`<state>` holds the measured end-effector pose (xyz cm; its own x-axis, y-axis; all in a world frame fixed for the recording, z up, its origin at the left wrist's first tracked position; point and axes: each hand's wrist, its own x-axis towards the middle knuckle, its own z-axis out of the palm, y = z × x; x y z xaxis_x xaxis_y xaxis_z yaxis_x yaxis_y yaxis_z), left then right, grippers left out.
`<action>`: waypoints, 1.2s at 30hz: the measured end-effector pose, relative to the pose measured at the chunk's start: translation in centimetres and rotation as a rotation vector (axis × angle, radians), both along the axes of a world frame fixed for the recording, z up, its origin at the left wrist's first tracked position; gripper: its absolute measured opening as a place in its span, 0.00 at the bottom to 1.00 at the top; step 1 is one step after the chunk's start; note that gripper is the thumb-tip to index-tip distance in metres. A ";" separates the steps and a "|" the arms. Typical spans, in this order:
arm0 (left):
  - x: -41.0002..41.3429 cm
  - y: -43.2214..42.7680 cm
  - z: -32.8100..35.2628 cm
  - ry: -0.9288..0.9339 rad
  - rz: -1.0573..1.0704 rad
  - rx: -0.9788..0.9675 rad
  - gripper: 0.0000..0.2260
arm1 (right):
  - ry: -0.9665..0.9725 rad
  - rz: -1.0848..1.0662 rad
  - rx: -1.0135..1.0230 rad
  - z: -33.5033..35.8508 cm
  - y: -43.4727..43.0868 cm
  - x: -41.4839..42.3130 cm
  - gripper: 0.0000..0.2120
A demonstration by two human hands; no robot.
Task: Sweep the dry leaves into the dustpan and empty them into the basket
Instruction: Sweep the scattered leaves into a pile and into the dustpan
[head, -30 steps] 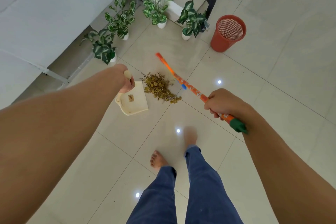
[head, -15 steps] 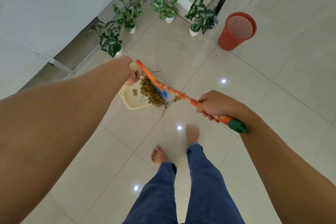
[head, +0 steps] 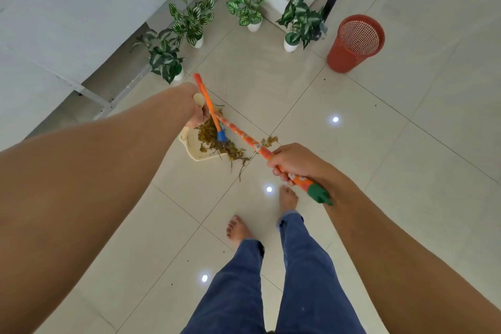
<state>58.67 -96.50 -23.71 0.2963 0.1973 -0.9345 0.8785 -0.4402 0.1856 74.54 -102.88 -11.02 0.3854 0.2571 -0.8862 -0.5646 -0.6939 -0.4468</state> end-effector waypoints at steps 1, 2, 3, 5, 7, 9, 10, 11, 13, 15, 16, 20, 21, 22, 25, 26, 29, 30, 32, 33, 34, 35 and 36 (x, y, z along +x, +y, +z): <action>0.0 0.0 -0.2 -0.004 -0.003 0.000 0.24 | 0.001 -0.013 0.011 0.5 -0.5 0.2 0.06; 0.0 0.1 -0.3 -0.003 -0.006 0.000 0.24 | -0.005 -0.020 0.015 1.0 -1.0 0.3 0.06; 0.0 0.1 -0.3 0.000 -0.011 -0.006 0.24 | -0.025 -0.015 0.010 1.4 -1.3 0.4 0.07; -0.2 0.0 -0.5 -0.001 -0.028 -0.011 0.24 | -0.098 0.035 -0.031 1.6 -1.2 0.1 0.09; -0.3 0.1 -0.6 -0.011 -0.051 -0.015 0.24 | -0.156 0.096 -0.092 1.2 -0.1 -0.7 0.08; -0.3 0.4 -0.7 -0.027 -0.077 -0.007 0.24 | -0.135 0.082 -0.100 0.4 1.1 -1.6 0.05; -0.3 0.6 -0.8 -0.038 -0.095 -0.002 0.24 | -0.097 0.046 -0.078 0.1 1.5 -1.8 0.04; -0.3 0.9 -0.9 -0.053 -0.107 0.001 0.24 | -0.047 0.000 -0.049 -0.1 1.6 -1.9 0.03; -0.3 1.3 -0.9 -0.070 -0.118 0.003 0.25 | 0.035 -0.058 -0.004 0.0 1.2 -1.6 0.04; -0.4 1.6 -0.8 -0.090 -0.125 0.016 0.25 | 0.054 -0.069 0.010 0.8 0.2 -1.2 0.04; -0.5 1.7 -1.1 -0.107 -0.091 0.015 0.25 | 0.056 -0.067 0.005 1.3 -0.3 -0.8 0.04; -0.4 3.7 -1.1 -0.176 0.100 0.042 0.25 | 0.014 0.003 -0.048 3.8 -2.1 1.5 0.01; -0.6 4.3 -0.8 -0.171 0.164 0.045 0.25 | -0.002 0.024 -0.070 4.1 -2.3 2.1 0.01; -1.0 4.9 -0.8 -0.191 0.157 0.077 0.25 | -0.022 0.040 -0.094 4.4 -2.6 2.7 0.02; -1.9 5.5 -0.4 -0.175 0.355 0.107 0.25 | -0.087 0.101 -0.172 4.5 -2.8 4.2 0.02; -2.1 5.6 -0.1 -0.161 0.371 0.154 0.25 | -0.114 0.149 -0.205 4.4 -2.7 4.5 0.03; -3.0 5.3 -0.3 -0.142 0.447 0.188 0.25 | -0.294 0.410 -0.332 4.2 -1.9 5.4 0.06; -3.4 5.1 -0.4 -0.170 0.437 0.219 0.25 | -0.362 0.507 -0.371 4.3 -1.5 5.5 0.08; -4.0 4.6 -0.2 -0.206 0.421 0.252 0.25 | -0.474 0.660 -0.424 4.6 -0.8 5.6 0.11; -4.2 4.3 -0.1 -0.203 0.463 0.222 0.24 | -0.520 0.716 -0.435 4.8 -0.3 5.7 0.11; -4.7 3.8 0.1 -0.227 0.440 0.244 0.24 | -0.558 0.764 -0.433 4.9 0.0 5.7 0.11; -4.6 3.8 0.0 -0.237 0.398 0.309 0.24 | -0.587 0.805 -0.420 5.1 0.4 5.8 0.11; -4.3 4.0 0.5 -0.235 0.374 0.395 0.24 | -0.610 0.850 -0.405 5.2 0.7 5.9 0.10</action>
<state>54.38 -92.53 -23.24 0.3299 0.6476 -0.6869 0.9424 -0.1839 0.2793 80.44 -102.23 -5.84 0.6204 0.3790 -0.6866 0.3979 -0.9065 -0.1410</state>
